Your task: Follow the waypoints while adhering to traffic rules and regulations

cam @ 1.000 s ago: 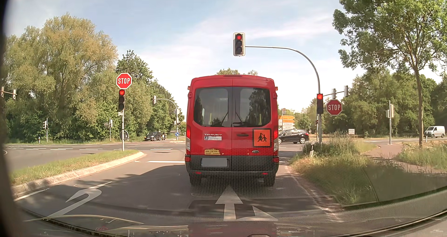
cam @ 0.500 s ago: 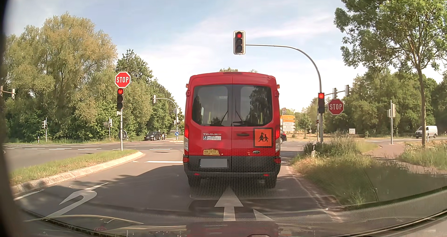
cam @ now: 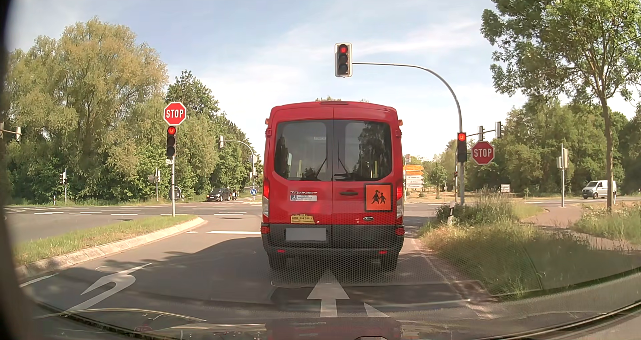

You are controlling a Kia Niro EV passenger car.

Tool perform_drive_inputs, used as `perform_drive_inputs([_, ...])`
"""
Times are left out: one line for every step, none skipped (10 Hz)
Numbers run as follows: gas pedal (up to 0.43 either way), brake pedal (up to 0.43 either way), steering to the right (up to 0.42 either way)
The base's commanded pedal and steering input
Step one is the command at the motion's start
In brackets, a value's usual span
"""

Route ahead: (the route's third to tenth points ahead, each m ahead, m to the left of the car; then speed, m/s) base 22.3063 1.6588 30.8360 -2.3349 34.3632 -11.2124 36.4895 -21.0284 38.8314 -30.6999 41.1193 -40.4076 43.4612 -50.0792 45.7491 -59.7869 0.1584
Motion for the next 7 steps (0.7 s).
perform_drive_inputs([0.0, 0.195, -0.009])
perform_drive_inputs([0.0, 0.201, -0.009])
perform_drive_inputs([0.0, 0.195, -0.009])
perform_drive_inputs([0.0, 0.195, -0.009])
perform_drive_inputs([0.0, 0.201, -0.01])
perform_drive_inputs([0.0, 0.195, -0.01])
perform_drive_inputs([0.0, 0.201, -0.01])
